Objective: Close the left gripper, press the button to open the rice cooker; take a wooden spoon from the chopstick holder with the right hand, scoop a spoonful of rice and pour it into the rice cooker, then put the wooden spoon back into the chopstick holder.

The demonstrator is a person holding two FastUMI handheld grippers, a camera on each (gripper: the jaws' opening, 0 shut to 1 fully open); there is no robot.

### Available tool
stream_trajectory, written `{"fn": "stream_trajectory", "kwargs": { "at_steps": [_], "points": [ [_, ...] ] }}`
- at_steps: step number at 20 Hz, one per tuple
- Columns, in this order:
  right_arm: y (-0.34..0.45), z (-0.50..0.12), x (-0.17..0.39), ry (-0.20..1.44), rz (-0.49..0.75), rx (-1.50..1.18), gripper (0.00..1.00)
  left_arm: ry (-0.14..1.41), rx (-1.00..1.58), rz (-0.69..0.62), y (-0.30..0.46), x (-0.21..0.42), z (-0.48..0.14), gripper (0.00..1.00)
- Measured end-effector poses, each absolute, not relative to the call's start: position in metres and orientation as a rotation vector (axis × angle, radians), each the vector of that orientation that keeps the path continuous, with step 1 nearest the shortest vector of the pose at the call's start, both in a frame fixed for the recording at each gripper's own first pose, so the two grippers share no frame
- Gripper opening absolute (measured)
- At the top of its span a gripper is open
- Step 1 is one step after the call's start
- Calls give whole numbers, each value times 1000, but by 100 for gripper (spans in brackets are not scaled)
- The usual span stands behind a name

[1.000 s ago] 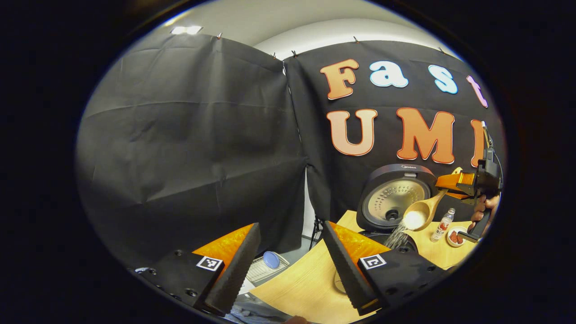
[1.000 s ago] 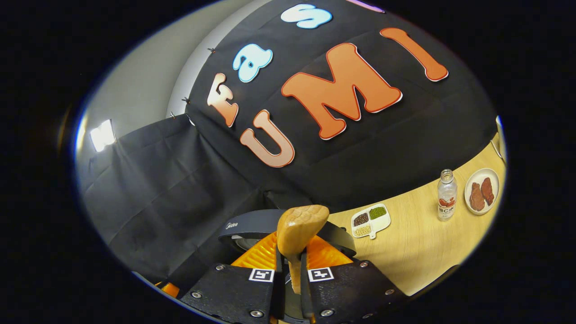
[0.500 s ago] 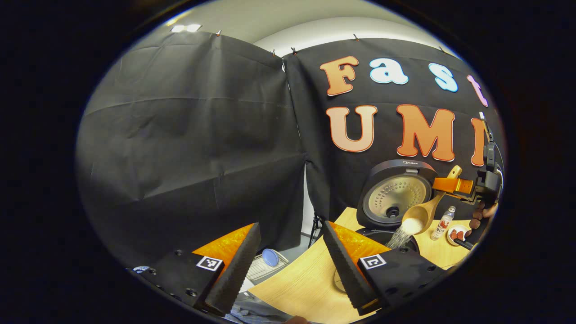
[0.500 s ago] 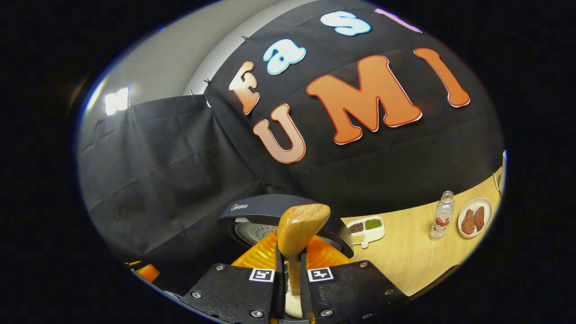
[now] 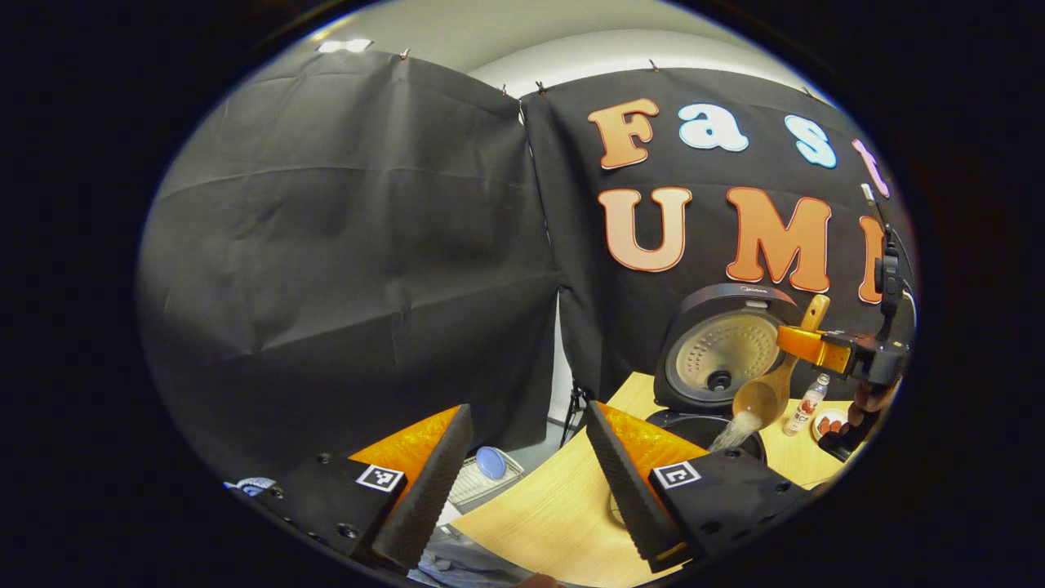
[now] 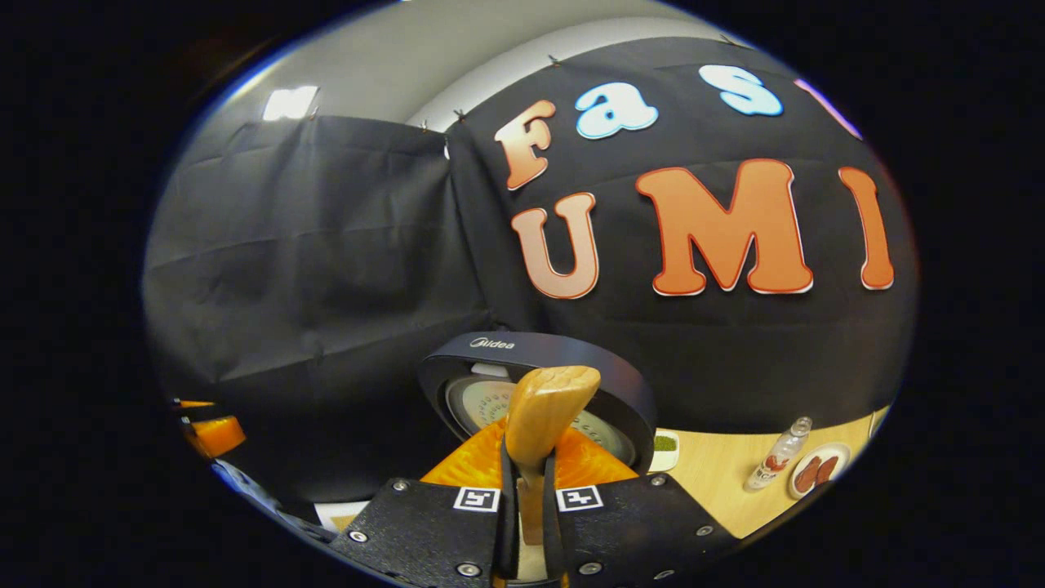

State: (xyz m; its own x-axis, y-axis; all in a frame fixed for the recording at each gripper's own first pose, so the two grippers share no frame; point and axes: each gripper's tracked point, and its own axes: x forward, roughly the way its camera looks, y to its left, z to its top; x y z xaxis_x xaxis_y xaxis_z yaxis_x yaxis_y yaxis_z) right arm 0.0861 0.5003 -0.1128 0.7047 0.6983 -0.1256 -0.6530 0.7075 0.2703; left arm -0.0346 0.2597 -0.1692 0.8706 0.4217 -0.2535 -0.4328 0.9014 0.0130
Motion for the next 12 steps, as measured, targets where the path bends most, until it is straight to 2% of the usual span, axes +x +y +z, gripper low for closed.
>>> {"fn": "stream_trajectory", "kwargs": {
  "at_steps": [7, 8, 11, 12],
  "points": [
    [514, -105, 66, 65, 833, 5, 11, 269, -40, 453, 264, -32, -176, 90],
    [513, -104, 69, 51, 846, -9, 11, 270, -38, 453, 264, -32, -174, 95],
    [509, -102, 67, 84, 850, 70, 11, 269, -44, 445, 263, -30, -177, 95],
    [503, -97, 66, 109, 842, 122, 11, 270, -46, 440, 262, -31, -176, 90]
  ]
}}
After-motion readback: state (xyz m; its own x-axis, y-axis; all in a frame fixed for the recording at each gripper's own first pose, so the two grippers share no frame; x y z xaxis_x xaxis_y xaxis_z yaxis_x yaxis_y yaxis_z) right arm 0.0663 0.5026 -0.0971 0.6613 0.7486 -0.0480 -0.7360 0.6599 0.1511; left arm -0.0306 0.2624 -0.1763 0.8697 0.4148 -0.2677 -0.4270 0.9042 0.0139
